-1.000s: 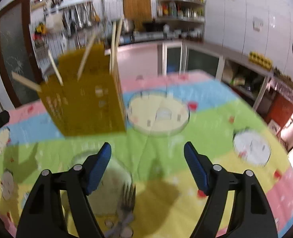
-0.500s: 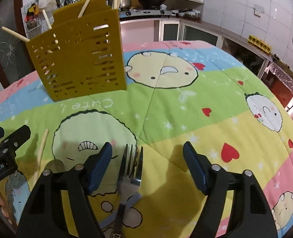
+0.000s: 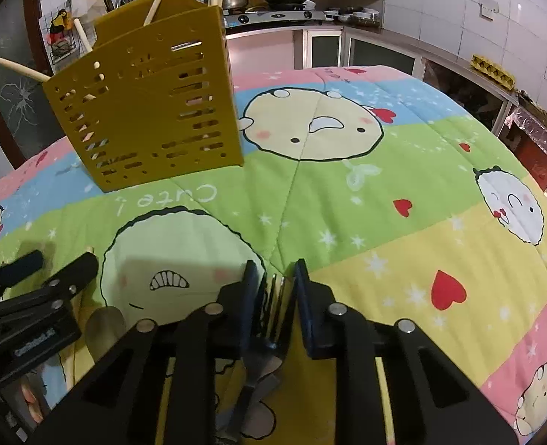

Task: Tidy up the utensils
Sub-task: 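Close the left tool on a chopstick while the right tool grasps the metal fork, then carry the chopstick and fork over the yellow holder with both tools, then drop the chopstick and fork into the yellow holder and open both tools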

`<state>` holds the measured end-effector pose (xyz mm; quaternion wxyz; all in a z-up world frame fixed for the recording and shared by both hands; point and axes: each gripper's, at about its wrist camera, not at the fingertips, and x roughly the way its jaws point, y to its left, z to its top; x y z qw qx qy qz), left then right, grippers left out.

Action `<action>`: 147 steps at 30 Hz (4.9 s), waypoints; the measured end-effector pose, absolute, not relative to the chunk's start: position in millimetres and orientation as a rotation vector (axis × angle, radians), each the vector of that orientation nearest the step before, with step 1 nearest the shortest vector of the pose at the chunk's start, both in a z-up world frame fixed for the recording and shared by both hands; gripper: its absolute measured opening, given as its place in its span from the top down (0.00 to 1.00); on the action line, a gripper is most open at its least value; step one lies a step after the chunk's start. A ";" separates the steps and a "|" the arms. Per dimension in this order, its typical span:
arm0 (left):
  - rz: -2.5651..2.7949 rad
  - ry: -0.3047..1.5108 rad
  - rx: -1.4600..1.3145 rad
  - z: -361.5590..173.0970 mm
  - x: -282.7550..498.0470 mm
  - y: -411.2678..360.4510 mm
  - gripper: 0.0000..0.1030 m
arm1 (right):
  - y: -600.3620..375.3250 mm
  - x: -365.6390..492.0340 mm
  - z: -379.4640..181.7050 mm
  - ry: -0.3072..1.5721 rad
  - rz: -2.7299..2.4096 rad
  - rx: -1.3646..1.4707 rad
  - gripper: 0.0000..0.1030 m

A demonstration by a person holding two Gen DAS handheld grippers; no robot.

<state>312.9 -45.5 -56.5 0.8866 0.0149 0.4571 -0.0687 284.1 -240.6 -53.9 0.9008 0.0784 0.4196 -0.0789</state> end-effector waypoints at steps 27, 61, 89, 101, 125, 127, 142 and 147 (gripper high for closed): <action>-0.206 0.865 -0.004 -36.4 307.4 -48.6 0.93 | -234.1 278.0 -38.9 0.778 -0.090 0.166 0.81; -0.163 0.349 -0.044 90.2 248.2 -25.7 0.96 | -246.6 238.3 65.2 0.329 -0.048 0.154 0.81; -0.191 0.175 -0.104 147.1 271.2 -25.4 0.96 | -250.0 259.3 114.5 0.200 0.003 0.088 0.83; -0.193 0.014 -0.147 219.9 301.8 -33.7 0.96 | -242.4 288.6 196.3 0.086 0.001 0.041 0.83; -0.170 0.337 -0.148 100.2 395.7 -22.6 0.93 | -233.2 387.3 109.4 0.343 0.053 0.019 0.86; -0.169 0.363 -0.173 99.4 394.6 -15.9 0.76 | -238.9 385.2 105.0 0.368 0.037 0.021 0.73; -0.140 0.396 -0.148 106.0 309.6 25.0 0.05 | -262.2 306.9 78.5 0.482 -0.078 0.087 0.35; -0.108 0.464 -0.104 76.2 292.0 31.9 0.05 | -257.4 284.0 44.8 0.577 -0.106 0.110 0.35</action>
